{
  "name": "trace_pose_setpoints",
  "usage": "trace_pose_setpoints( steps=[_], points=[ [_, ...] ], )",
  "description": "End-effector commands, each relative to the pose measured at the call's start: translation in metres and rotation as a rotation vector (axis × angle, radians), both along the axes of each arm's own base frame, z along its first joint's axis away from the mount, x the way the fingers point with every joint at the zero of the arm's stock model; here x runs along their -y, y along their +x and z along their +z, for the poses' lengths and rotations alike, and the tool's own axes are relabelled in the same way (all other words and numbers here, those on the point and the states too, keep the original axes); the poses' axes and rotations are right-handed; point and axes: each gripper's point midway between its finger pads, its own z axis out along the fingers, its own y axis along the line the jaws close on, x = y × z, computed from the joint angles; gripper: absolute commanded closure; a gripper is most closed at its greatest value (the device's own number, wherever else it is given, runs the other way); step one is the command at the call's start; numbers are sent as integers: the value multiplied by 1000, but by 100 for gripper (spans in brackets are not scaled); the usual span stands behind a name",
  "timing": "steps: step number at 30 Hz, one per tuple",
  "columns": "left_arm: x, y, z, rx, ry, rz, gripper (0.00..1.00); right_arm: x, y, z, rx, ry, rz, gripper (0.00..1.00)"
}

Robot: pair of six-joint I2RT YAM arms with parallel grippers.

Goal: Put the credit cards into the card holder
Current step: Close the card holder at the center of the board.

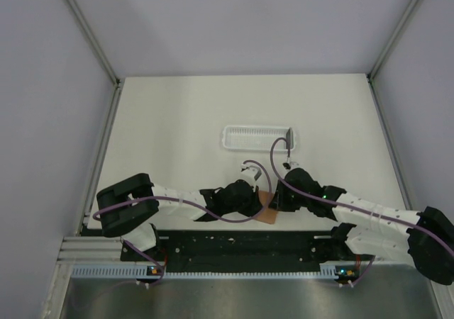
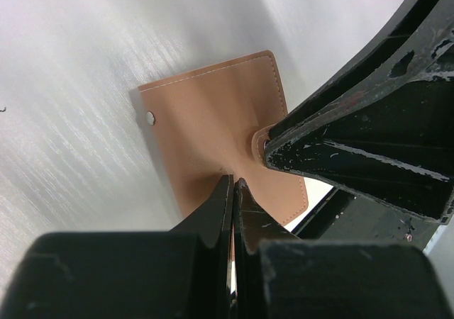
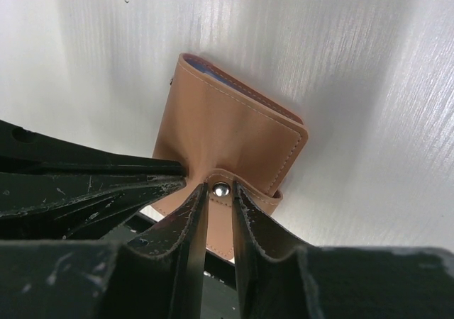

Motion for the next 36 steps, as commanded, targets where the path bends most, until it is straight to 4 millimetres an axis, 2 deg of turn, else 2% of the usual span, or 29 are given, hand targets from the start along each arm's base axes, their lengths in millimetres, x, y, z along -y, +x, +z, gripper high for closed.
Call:
trace_pose_setpoints(
  steps=[1,9,19,36],
  points=[
    [2,-1,-5,-11,14,-6,100,-10,11,13,33,26,5,81],
    [2,-1,-5,-11,10,-7,100,-8,10,10,2,-20,10,88],
    [3,-1,-3,-10,6,-9,100,-10,4,-1,-61,-80,37,89],
    [1,-2,-4,-12,-2,-5,100,5,-11,-31,-188,-260,28,91]
  ],
)
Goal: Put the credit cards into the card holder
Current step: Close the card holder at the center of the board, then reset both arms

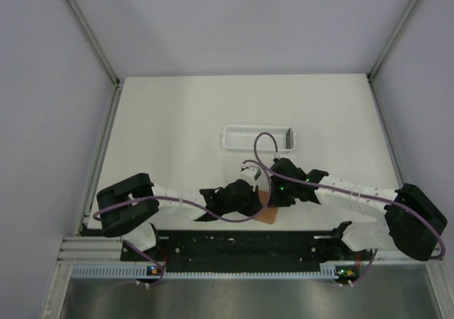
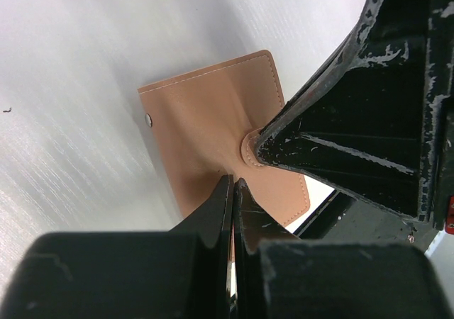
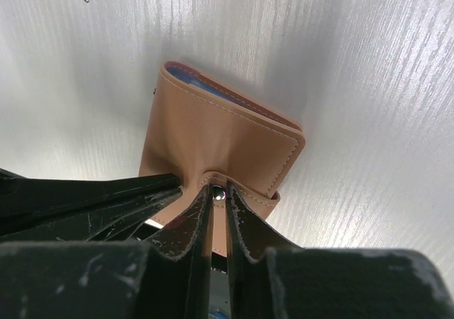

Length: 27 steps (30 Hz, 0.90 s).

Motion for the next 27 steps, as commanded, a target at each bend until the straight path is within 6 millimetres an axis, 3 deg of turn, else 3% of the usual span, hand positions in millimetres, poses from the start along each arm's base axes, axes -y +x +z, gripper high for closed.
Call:
trace_pose_setpoints(
  steps=[1,5,11,14,18,21,24,27],
  points=[
    [2,-3,-3,-13,-8,-8,100,9,-14,-25,-53,-72,2,91],
    [2,-3,-1,-10,-8,-9,100,2,-6,-15,8,-34,4,90],
    [3,4,13,25,-15,5,100,-15,20,35,228,174,-39,84],
    [6,8,26,50,-27,13,100,-12,28,62,340,276,-86,78],
    [7,14,51,93,-46,21,100,7,32,96,482,374,-159,71],
    [1,23,73,135,-53,61,100,23,27,99,515,372,-191,70],
    [-18,36,89,185,-34,138,100,34,21,94,510,362,-206,69],
    [-43,49,107,236,-16,219,82,39,14,89,495,372,-213,66]
  ],
)
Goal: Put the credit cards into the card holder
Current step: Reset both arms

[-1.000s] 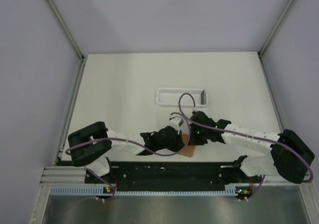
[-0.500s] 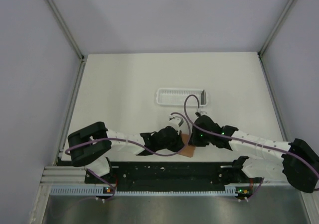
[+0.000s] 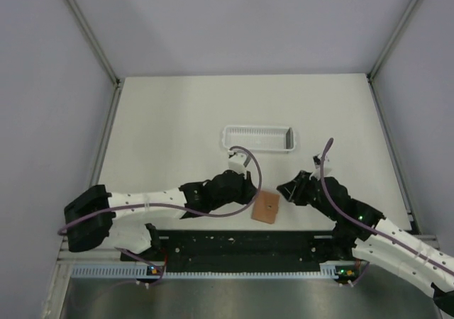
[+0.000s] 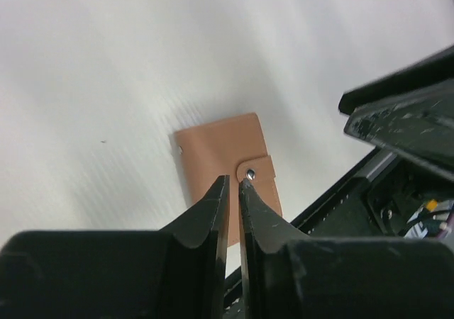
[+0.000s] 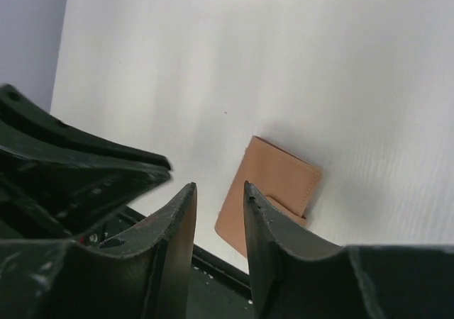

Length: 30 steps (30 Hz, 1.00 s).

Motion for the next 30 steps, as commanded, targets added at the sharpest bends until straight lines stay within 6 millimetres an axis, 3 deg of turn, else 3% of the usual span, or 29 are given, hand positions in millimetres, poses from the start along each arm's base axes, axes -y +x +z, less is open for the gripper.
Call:
trace_pose_setpoints(
  steps=[1,4,7,9,10,12,15,19,24,30],
  points=[
    [-41,27,32,100,54,154,74,15,-8,-23,-44,-34,-37,65],
    [-70,32,32,120,116,220,47,16,-9,-24,-45,-20,-40,62],
    [-94,30,31,128,143,268,33,16,-8,-22,-40,-24,-44,59],
    [-108,26,28,123,150,290,27,16,-7,-22,-38,-35,-43,51],
    [-114,24,26,119,155,298,9,16,-6,-22,-39,-43,-45,47],
    [-124,20,21,107,151,317,3,17,-5,-21,-40,-51,-49,42],
    [-138,12,5,60,183,345,1,18,-3,-22,-42,-62,-62,38],
    [-147,2,-10,1,217,346,1,20,1,-25,-51,-72,-94,3],
    [-149,-5,-17,-21,210,327,1,21,4,-27,-59,-95,-109,1],
    [-152,-4,-12,0,167,334,1,22,5,-27,-58,-102,-115,1]
  ],
)
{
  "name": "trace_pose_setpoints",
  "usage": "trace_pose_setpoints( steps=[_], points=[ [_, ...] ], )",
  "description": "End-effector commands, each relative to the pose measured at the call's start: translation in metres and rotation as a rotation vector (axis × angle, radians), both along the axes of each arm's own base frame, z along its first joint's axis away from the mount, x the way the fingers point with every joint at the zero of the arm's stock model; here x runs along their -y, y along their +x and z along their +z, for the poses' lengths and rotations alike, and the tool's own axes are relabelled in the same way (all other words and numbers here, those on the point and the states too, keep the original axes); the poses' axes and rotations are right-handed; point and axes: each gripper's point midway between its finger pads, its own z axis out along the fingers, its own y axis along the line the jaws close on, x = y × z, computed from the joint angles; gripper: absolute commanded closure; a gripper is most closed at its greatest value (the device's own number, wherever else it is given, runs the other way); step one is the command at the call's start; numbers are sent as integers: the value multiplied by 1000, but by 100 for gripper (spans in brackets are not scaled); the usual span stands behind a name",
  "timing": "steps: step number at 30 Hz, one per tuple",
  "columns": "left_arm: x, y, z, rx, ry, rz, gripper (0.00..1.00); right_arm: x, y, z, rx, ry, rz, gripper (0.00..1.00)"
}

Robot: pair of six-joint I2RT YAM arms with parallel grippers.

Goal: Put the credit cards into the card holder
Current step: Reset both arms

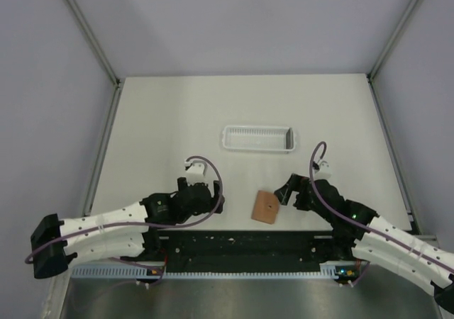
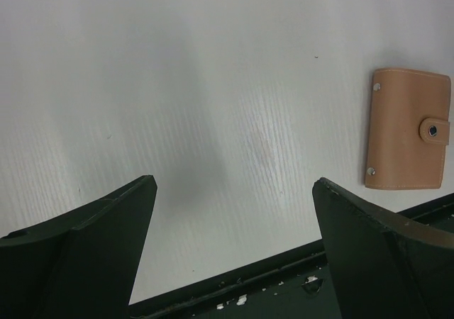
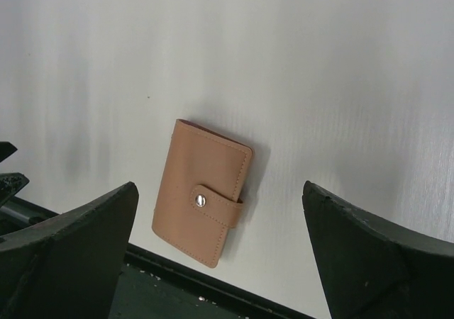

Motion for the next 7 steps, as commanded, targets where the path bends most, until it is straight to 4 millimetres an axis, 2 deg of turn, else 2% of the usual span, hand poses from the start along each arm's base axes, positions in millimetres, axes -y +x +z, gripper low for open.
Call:
trace_pose_setpoints(
  steps=[1,7],
  points=[
    [1,1,8,25,-54,3,1,-5,9,26,54,35,-19,1],
    [0,3,13,52,-94,11,1,-7,13,31,54,26,-20,1]
  ],
)
